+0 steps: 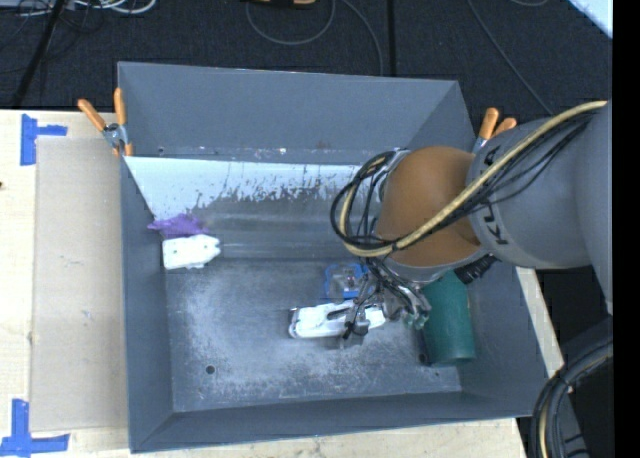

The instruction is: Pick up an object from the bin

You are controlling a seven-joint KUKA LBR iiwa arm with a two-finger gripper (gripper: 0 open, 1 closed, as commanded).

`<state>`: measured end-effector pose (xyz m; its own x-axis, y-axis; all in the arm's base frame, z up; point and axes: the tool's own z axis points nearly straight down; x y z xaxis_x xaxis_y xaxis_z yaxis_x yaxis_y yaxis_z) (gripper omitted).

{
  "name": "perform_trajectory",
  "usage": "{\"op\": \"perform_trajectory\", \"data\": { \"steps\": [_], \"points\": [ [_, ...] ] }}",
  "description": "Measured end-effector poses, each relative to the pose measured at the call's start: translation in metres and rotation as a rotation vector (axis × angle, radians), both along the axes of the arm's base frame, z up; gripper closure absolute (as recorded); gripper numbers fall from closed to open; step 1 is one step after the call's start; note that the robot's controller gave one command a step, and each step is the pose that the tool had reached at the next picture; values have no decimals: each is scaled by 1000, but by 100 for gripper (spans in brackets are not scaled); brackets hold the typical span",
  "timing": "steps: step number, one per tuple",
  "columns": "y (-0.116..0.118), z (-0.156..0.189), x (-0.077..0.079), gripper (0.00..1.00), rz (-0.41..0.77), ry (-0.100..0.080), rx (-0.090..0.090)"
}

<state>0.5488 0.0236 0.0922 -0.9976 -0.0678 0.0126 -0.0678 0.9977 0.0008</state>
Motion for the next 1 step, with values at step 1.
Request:
{"op": "perform_trajectory", "data": {
  "steps": [1],
  "points": [
    [0, 20, 1, 100, -1, -5, 0]
  ]
}}
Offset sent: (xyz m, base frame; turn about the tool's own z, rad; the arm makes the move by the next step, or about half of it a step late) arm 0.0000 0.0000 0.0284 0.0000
